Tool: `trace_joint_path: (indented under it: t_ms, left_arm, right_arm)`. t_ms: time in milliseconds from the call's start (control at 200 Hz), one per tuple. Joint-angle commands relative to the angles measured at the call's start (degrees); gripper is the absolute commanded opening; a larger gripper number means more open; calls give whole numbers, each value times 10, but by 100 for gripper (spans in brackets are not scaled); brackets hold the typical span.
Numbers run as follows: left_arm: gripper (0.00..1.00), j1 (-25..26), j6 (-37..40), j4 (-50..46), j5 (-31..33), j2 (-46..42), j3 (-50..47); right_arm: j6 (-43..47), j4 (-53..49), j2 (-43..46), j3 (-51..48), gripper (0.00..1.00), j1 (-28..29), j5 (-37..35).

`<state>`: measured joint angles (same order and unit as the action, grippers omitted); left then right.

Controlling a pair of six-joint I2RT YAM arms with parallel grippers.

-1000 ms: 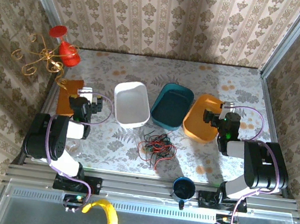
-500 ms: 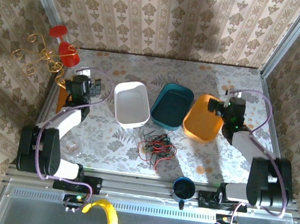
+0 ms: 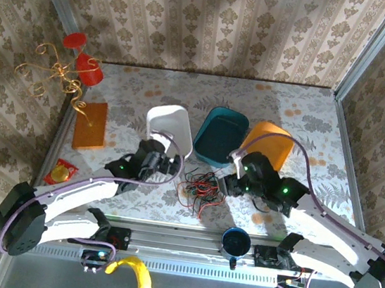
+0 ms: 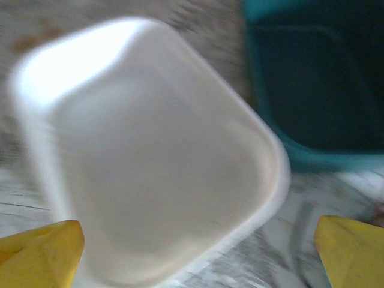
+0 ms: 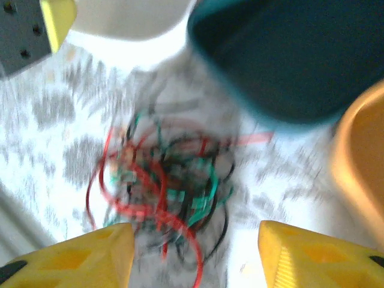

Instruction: Untangle the cables

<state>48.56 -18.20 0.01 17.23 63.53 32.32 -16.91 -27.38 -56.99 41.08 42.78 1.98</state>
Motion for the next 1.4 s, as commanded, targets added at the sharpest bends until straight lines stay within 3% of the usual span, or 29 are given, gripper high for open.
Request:
trace_joint_path:
  t_ms: [0, 150, 365, 440, 520, 775, 1025, 1395]
  left_arm:
    - [100, 51, -68, 32, -78, 27, -7]
    - [100, 99, -27, 1, -99, 75, 35]
    - [100, 102, -11, -20, -136, 99, 57]
    - [100, 102, -12, -15, -142, 102, 58]
    - [100, 102, -12, -9, -153, 108, 63]
    - [100, 90, -25, 24, -172, 127, 56]
    - [100, 67, -33, 54, -185, 147, 47]
    - [100, 79, -18, 54, -216, 220, 70]
  right_arm:
    - [-47, -44, 10, -26, 48, 1, 62]
    - [-48, -20, -29, -27, 44, 1, 116]
    - [-48, 9, -70, -39, 32, 2, 122]
    - [-51, 20, -73, -43, 22, 2, 120]
    - [-55, 18, -65, -39, 0, 1, 99]
    - [-41, -52, 0, 22, 0, -8, -27]
    - [-74, -56, 75, 66, 0, -16, -147]
    - [-114, 31, 126, 111, 0, -18, -159]
